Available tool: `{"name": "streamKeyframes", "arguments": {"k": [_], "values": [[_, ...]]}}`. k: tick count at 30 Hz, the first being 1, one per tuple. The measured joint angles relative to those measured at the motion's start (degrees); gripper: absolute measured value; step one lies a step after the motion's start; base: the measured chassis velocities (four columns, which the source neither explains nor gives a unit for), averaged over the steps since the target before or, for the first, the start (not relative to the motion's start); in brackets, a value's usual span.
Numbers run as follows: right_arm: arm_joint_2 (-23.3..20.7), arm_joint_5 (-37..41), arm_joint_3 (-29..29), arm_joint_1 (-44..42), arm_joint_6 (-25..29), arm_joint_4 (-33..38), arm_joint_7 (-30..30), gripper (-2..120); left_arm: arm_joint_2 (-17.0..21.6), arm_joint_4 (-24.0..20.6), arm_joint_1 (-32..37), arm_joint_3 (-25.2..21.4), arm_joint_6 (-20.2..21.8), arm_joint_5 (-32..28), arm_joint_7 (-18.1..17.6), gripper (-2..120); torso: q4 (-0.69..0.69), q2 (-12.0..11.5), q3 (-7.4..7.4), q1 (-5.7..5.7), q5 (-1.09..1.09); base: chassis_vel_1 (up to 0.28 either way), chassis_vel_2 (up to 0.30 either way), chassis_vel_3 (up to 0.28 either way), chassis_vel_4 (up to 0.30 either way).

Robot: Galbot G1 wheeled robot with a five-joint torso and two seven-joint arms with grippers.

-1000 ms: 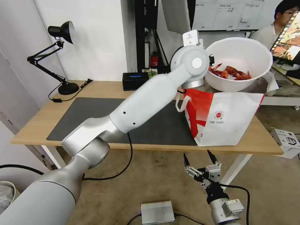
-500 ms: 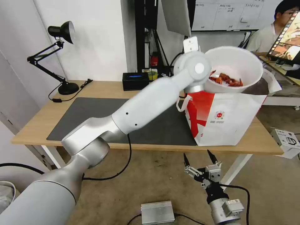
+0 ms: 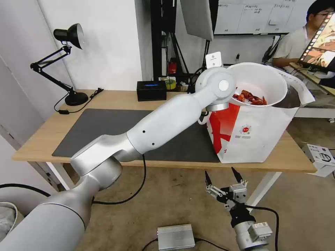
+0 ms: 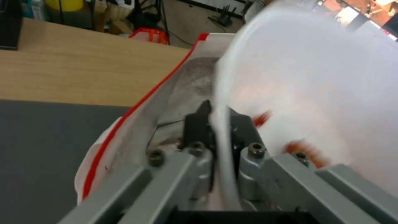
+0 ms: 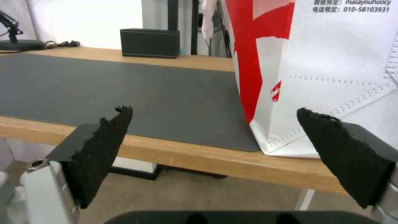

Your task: Pick up the trash from the table and place it into the takeout bag.

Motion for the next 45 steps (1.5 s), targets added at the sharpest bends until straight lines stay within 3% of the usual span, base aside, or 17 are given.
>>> {"name": "streamKeyframes", "arguments": {"k": [25,34,40,42,43,45], "values": [[0.0,0.0,0.0,0.0,0.0,0.0,0.0,100,0.1,-0.8,0.6,-0.1,-0.1,0.1,1.5,98,0.0,0.0,0.0,0.0,0.0,0.0,0.0,0.0,0.0],[0.0,0.0,0.0,0.0,0.0,0.0,0.0,100,0.1,-1.5,0.9,-0.3,-0.1,0.7,2.6,100,0.0,0.0,0.0,0.0,0.0,0.0,0.0,0.0,0.0],[0.0,0.0,0.0,0.0,0.0,0.0,0.0,100,0.2,-2.6,2.3,-1.3,-0.1,2.7,5.3,100,0.0,0.0,0.0,0.0,0.0,0.0,0.0,0.0,0.0],[0.0,0.0,0.0,0.0,0.0,0.0,0.0,100,0.2,-2.9,3.4,-1.8,-0.1,6.5,8.8,100,0.0,0.0,0.0,0.0,0.0,0.0,0.0,0.0,0.0],[0.0,0.0,0.0,0.0,0.0,0.0,0.0,100,0.2,-2.9,3.4,-1.8,-0.1,6.5,8.8,100,0.0,0.0,0.0,0.0,0.0,0.0,0.0,0.0,0.0],[0.0,0.0,0.0,0.0,0.0,0.0,0.0,100,0.5,-3.2,4.6,-2.0,-0.4,11.8,13.0,100,0.0,0.0,0.0,0.0,0.0,0.0,0.0,0.0,0.0]]}}
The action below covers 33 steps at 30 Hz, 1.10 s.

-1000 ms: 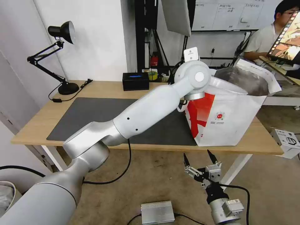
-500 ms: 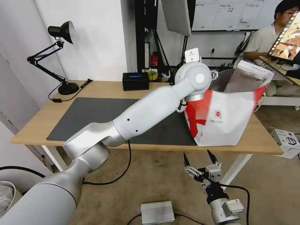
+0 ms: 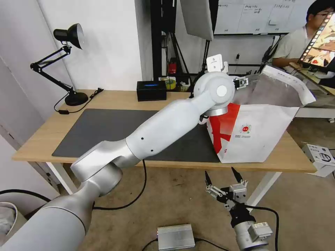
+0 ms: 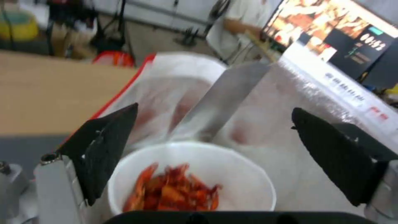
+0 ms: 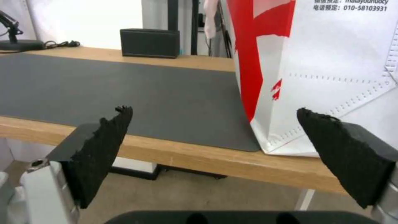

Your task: Pick up the trash from the table and place it into the takeout bag.

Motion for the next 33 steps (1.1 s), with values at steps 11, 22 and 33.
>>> {"name": "streamKeyframes", "arguments": {"k": [11,22,33], "values": [[0.0,0.0,0.0,0.0,0.0,0.0,0.0,100,9.3,-2.2,5.9,2.5,-7.0,26.2,23.7,100,0.01,0.0,0.0,0.0,-0.01,0.0,0.0,0.0,0.0],[0.0,0.0,0.0,0.0,0.0,0.0,0.0,100,18.9,-7.5,13.0,-0.3,-9.2,41.9,30.6,100,0.01,0.0,0.0,0.0,-0.02,0.0,0.0,0.0,0.0],[0.0,0.0,0.0,0.0,0.0,0.0,0.0,100,22.5,-11.8,17.0,-5.2,-11.4,41.4,28.5,100,-0.01,0.0,0.0,0.0,0.0,0.0,0.0,0.0,0.0]]}}
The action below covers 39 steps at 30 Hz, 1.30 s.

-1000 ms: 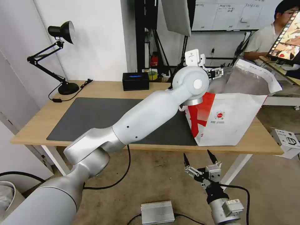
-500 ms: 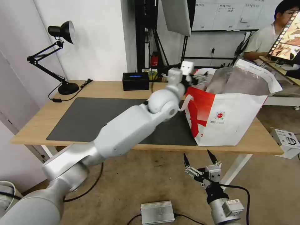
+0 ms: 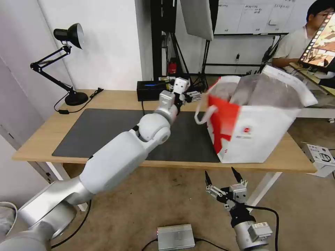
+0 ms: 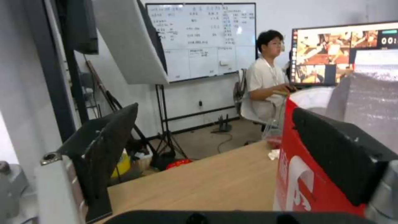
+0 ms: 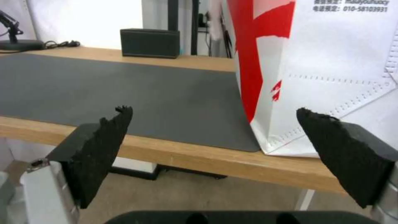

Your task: Pick up the trash from the table and place it into the takeout bag.

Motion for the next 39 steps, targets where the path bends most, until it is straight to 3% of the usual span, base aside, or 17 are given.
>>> {"name": "streamKeyframes", "arguments": {"k": [10,13,17,20,21,24,25,26,28,35,39], "values": [[0.0,0.0,0.0,0.0,0.0,0.0,0.0,100,5.5,-4.8,8.4,-6.3,0.8,1.9,0.9,100,0.01,0.0,0.0,0.0,-0.01,0.0,0.0,0.0,0.0],[0.0,0.0,0.0,0.0,0.0,0.0,0.0,100,8.7,-6.8,14.7,-11.1,0.8,7.0,3.6,100,0.02,0.0,0.0,0.0,-0.02,0.0,0.0,0.0,0.0],[0.0,0.0,0.0,0.0,0.0,0.0,0.0,100,10.7,-8.7,19.4,-15.1,0.7,8.6,5.5,100,0.02,0.0,0.0,0.0,-0.02,0.0,0.0,0.0,0.0],[0.0,0.0,0.0,0.0,0.0,0.0,0.0,100,13.5,-12.3,27.3,-22.5,-0.1,10.3,7.2,100,0.03,0.0,0.0,0.0,-0.01,0.0,0.0,0.0,0.0],[0.0,0.0,0.0,0.0,0.0,0.0,0.0,100,13.5,-12.3,27.3,-22.5,-0.1,10.3,7.2,100,0.03,0.0,0.0,0.0,-0.01,0.0,0.0,0.0,0.0],[0.0,0.0,0.0,0.0,0.0,0.0,0.0,100,14.7,-15.8,35.8,-28.7,-0.8,12.1,8.1,100,0.01,0.0,-0.01,0.0,0.0,0.0,0.0,0.0,0.0],[0.0,0.0,0.0,0.0,0.0,0.0,0.0,100,14.7,-15.8,35.8,-28.7,-0.8,12.1,8.1,100,0.01,0.0,-0.01,0.0,0.0,0.0,0.0,0.0,0.0],[0.0,0.0,0.0,0.0,0.0,0.0,0.0,100,12.2,-18.7,43.3,-35.3,-1.0,14.1,8.8,100,0.02,0.0,0.0,0.0,0.01,0.0,0.0,0.0,0.0],[0.0,0.0,0.0,0.0,0.0,0.0,0.0,100,9.8,-20.1,47.8,-38.5,-1.6,16.3,10.0,100,0.01,0.0,0.0,0.0,-0.01,0.0,0.0,0.0,0.0],[0.0,0.0,0.0,0.0,0.0,0.0,0.0,100,6.0,-22.9,54.2,-43.6,-2.5,20.3,11.8,100,0.0,0.0,0.0,0.0,0.02,0.0,0.0,0.0,0.0],[0.0,0.0,0.0,0.0,0.0,0.0,0.0,100,2.8,-25.4,61.2,-47.2,-3.9,23.2,13.8,100,0.01,0.0,0.0,0.0,0.01,0.0,0.0,0.0,0.0]]}}
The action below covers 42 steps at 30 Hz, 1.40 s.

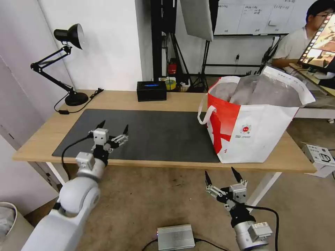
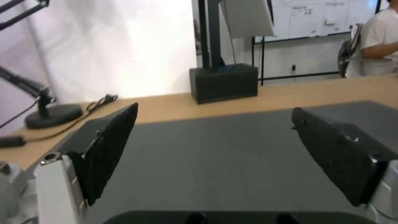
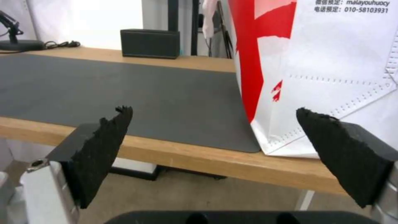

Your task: Pick up the trash from the table and place it into the takeout bag.

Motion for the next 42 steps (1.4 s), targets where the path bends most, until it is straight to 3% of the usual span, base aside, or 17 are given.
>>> {"name": "streamKeyframes", "arguments": {"k": [5,14,20,31,42], "values": [[0.0,0.0,0.0,0.0,0.0,0.0,0.0,100,-3.3,-1.8,6.4,-2.5,-2.9,3.3,2.8,100,0.0,0.0,0.0,0.0,-0.01,0.0,0.0,0.0,0.0],[0.0,0.0,0.0,0.0,0.0,0.0,0.0,100,-4.2,-2.7,9.8,-4.3,-5.2,5.0,3.8,100,0.0,0.0,0.0,0.0,0.0,0.0,0.0,0.0,0.0],[0.0,0.0,0.0,0.0,0.0,0.0,0.0,100,-6.5,-2.6,13.7,-5.3,-10.1,10.4,5.7,100,-0.01,0.0,0.0,0.0,0.0,0.0,0.0,0.0,0.0],[0.0,0.0,0.0,0.0,0.0,0.0,0.0,100,-10.8,-3.9,18.2,-6.0,-11.3,6.9,5.6,100,0.0,0.0,0.0,0.0,0.0,0.0,0.0,0.0,0.0],[0.0,0.0,0.0,0.0,0.0,0.0,0.0,100,-11.2,-3.2,19.3,-6.1,-13.2,5.8,5.9,100,0.0,0.0,0.01,0.0,-0.01,0.0,0.0,0.0,0.0]]}}
